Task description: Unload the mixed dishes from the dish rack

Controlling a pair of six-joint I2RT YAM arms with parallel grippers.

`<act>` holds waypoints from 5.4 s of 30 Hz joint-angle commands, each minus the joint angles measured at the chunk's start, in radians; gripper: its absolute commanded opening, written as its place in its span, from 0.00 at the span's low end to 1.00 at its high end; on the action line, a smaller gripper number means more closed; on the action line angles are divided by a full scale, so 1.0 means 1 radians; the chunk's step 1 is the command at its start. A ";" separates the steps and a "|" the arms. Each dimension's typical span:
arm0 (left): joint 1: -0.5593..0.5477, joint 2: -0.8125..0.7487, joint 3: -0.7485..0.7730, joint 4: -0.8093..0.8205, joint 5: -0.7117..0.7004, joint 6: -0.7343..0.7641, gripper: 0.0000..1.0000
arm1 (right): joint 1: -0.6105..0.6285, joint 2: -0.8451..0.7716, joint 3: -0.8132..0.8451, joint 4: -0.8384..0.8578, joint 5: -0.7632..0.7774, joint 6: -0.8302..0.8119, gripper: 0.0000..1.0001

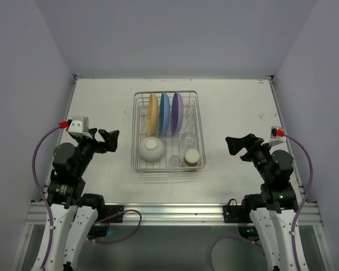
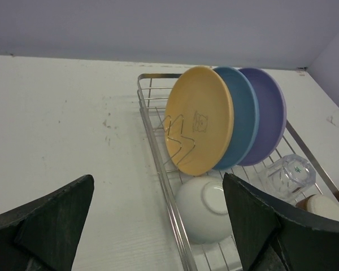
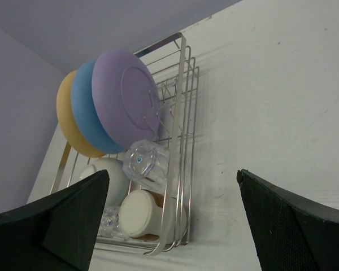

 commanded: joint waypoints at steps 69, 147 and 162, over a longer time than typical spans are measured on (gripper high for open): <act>-0.189 1.089 0.346 0.593 0.380 -0.322 0.61 | 0.000 -0.190 -0.427 0.423 -0.181 -0.011 0.99; -0.103 0.825 0.536 0.174 -0.139 -0.117 0.00 | -0.001 -0.141 -0.423 0.446 -0.198 -0.012 0.99; -0.101 0.977 0.558 0.115 -0.334 -0.005 0.00 | -0.001 -0.140 -0.426 0.444 -0.194 -0.006 0.99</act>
